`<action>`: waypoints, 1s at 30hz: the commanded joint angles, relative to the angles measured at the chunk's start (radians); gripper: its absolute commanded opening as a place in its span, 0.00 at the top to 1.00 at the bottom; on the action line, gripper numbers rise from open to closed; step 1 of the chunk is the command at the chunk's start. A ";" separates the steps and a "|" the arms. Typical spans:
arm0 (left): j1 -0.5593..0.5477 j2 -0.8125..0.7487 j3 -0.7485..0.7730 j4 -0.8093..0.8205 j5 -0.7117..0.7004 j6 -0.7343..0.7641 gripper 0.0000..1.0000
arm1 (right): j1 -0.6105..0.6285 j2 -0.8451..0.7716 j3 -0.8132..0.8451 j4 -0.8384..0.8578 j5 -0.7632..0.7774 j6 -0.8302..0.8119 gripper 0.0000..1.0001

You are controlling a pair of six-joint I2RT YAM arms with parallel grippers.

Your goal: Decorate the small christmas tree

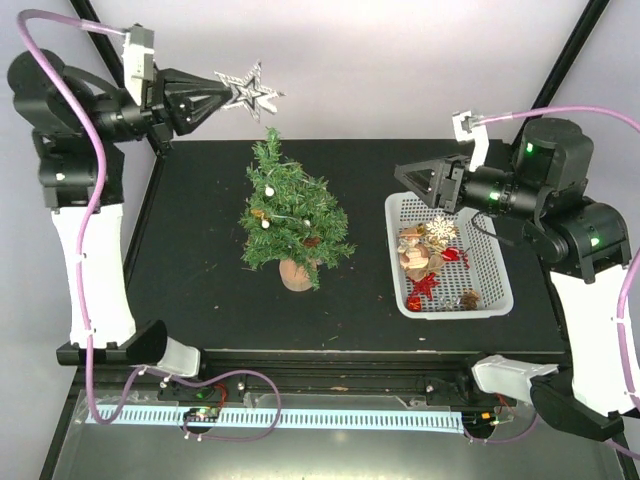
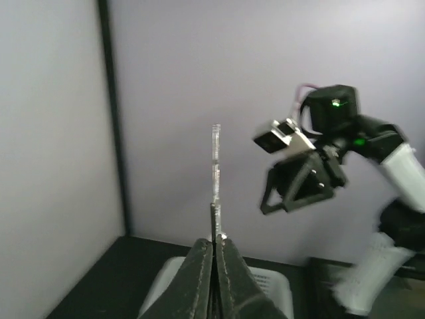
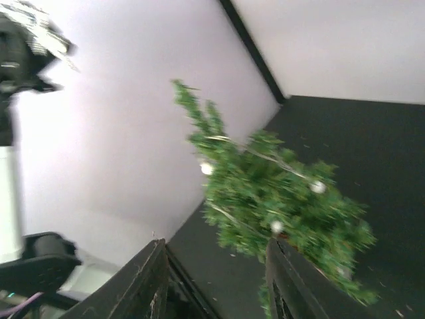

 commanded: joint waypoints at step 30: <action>-0.404 -0.069 -0.556 0.911 0.465 -0.967 0.95 | 0.278 0.228 0.370 -0.040 -0.157 -0.016 0.51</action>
